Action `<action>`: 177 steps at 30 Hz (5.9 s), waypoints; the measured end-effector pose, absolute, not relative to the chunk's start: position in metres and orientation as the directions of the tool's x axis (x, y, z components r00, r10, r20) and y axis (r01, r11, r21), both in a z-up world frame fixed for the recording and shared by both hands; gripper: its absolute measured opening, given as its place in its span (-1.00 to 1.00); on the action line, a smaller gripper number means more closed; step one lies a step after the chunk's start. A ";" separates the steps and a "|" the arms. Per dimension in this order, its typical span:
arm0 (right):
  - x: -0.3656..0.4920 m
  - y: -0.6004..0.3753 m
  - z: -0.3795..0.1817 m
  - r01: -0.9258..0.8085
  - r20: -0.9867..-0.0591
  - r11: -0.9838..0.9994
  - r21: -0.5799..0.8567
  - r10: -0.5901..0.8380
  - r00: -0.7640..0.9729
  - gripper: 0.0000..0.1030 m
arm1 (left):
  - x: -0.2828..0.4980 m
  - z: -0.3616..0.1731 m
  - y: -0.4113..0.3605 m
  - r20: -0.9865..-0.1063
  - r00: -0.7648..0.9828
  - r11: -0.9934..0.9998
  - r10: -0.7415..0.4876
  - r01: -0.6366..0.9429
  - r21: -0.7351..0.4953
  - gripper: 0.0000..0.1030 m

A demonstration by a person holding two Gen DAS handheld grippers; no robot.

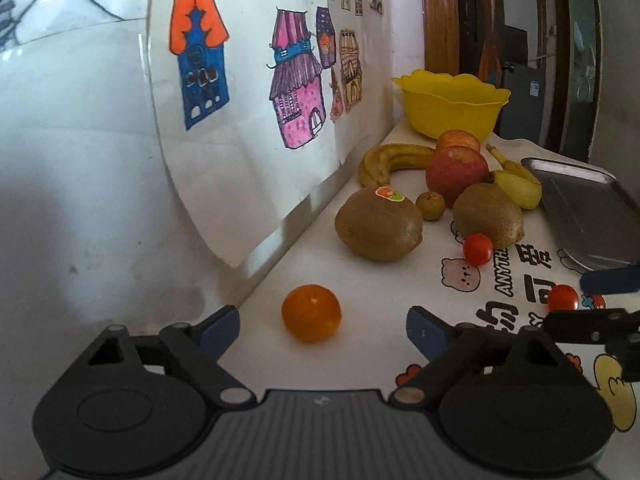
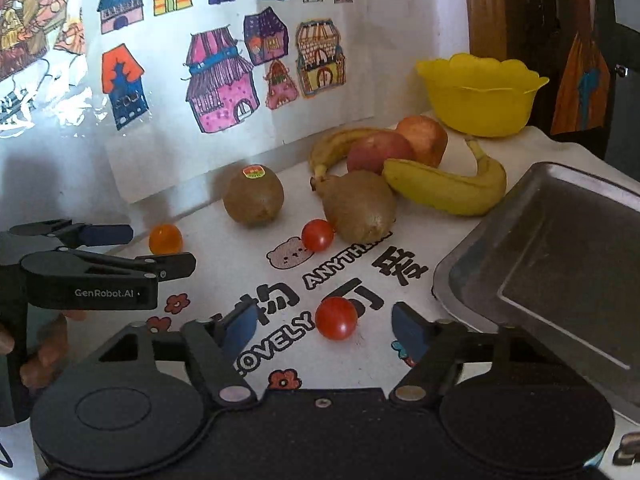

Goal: Organize fruits
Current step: 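Move the left tool to the mandarin orange while the right tool moves to a cherry tomato, then close the left tool on the mandarin while the right tool closes on the cherry tomato, then carry the mandarin and tomato over the metal tray and open both tools, then lift both tools off the tray back toward the fruit pile, then move the left tool to the large kiwi while the right tool approaches another cherry tomato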

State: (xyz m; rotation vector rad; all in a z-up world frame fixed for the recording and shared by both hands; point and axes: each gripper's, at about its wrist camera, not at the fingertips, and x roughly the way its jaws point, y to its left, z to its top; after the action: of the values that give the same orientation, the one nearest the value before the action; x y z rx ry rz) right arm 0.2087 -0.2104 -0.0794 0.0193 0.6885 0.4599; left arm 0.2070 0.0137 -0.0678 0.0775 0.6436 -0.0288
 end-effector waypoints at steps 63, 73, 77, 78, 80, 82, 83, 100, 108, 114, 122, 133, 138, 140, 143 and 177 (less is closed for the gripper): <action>0.193 -0.384 -0.086 -0.102 -0.547 0.961 0.256 0.231 0.805 -0.53 | 0.251 -0.065 -0.207 -0.615 0.701 0.897 -0.360 0.442 -0.022 -0.31; 0.200 -0.385 -0.096 -0.106 -0.568 0.963 0.249 0.234 0.789 -0.44 | 0.259 -0.075 -0.215 -0.645 0.689 0.904 -0.330 0.428 -0.006 -0.30; 0.194 -0.388 -0.093 -0.094 -0.556 0.963 0.255 0.225 0.800 -0.28 | 0.255 -0.072 -0.211 -0.637 0.695 0.908 -0.333 0.418 -0.018 -0.19; 0.192 -0.388 -0.090 -0.086 -0.550 0.963 0.254 0.217 0.807 -0.24 | 0.254 -0.070 -0.210 -0.634 0.697 0.910 -0.334 0.414 -0.024 -0.13; 0.186 -0.391 -0.086 -0.076 -0.537 0.964 0.254 0.206 0.818 -0.10 | 0.249 -0.065 -0.206 -0.620 0.707 0.914 -0.340 0.403 -0.041 0.18; 0.177 -0.394 -0.081 -0.064 -0.521 0.964 0.256 0.193 0.831 0.06 | 0.243 -0.059 -0.201 -0.605 0.718 0.918 -0.343 0.392 -0.055 0.24; 0.172 -0.395 -0.077 -0.058 -0.511 0.965 0.255 0.186 0.839 0.15 | 0.240 -0.055 -0.197 -0.598 0.724 0.921 -0.344 0.385 -0.063 0.31; 0.062 -0.350 -0.001 -0.068 -0.317 0.980 0.188 0.126 0.940 0.99 | 0.133 0.017 -0.089 -0.411 0.893 0.983 -0.182 0.157 -0.093 0.99; 0.013 -0.295 0.013 -0.101 -0.291 0.983 0.154 0.143 0.946 0.99 | 0.081 0.023 -0.036 -0.376 0.924 0.997 -0.072 0.062 -0.040 0.99; -0.005 -0.251 0.015 -0.125 -0.321 0.985 0.120 0.158 0.934 0.99 | 0.057 0.022 -0.001 -0.390 0.920 1.000 -0.026 0.021 -0.017 0.99; -0.014 -0.200 0.028 -0.166 -0.316 0.976 0.143 0.204 0.927 0.99 | 0.042 0.036 0.035 -0.375 0.927 1.000 0.017 -0.017 0.004 0.99; 0.001 -0.154 0.054 -0.247 -0.287 0.959 0.138 0.277 0.917 0.99 | 0.053 0.054 0.055 -0.338 0.939 0.998 0.064 -0.059 0.026 0.99; 0.018 -0.148 0.057 -0.261 -0.291 0.954 0.145 0.294 0.910 0.99 | 0.071 0.051 0.052 -0.347 0.936 0.998 0.065 -0.055 0.040 0.99; 0.028 -0.148 0.057 -0.263 -0.294 0.955 0.138 0.293 0.910 0.99 | 0.081 0.050 0.050 -0.353 0.933 0.998 0.066 -0.053 0.044 0.99; 0.045 -0.157 0.065 -0.301 -0.286 0.949 0.092 0.315 0.905 0.99 | 0.099 0.049 0.045 -0.358 0.932 0.998 0.058 -0.043 0.049 0.99; 0.248 -0.178 -0.072 -0.454 -0.587 0.879 0.145 0.445 0.676 0.33 | 0.264 -0.042 -0.005 -0.532 0.839 0.986 -0.114 0.161 0.043 0.89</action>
State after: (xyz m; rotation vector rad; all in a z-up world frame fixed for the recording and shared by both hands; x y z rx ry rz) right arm 0.2478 -0.1785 -0.0718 -0.0133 0.6559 0.5052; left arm 0.2639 -0.0046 -0.0416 0.0873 0.5572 -0.1456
